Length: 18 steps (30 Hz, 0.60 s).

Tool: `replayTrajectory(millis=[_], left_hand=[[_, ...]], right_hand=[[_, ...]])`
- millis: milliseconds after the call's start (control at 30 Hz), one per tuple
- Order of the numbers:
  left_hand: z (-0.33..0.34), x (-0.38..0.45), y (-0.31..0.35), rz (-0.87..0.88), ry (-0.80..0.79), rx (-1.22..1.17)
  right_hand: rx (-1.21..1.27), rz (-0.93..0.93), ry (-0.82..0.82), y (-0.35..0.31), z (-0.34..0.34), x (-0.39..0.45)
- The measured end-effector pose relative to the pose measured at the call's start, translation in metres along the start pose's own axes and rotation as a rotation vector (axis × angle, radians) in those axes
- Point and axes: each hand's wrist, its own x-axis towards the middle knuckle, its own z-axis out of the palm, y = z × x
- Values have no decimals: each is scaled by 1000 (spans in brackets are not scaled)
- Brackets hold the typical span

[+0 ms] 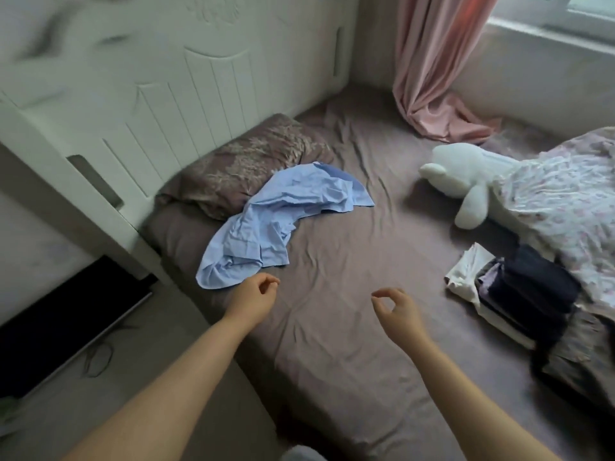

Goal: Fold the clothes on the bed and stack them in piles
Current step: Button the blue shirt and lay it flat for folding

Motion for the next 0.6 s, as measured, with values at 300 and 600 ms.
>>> replayTrajectory(millis=[300, 600], left_hand=[[-39, 115, -12, -82, -89, -102], [-41, 318, -73, -18, -218, 263]], right_hand=[[294, 89, 48, -105, 95, 73], [303, 284, 135, -144, 197, 154]])
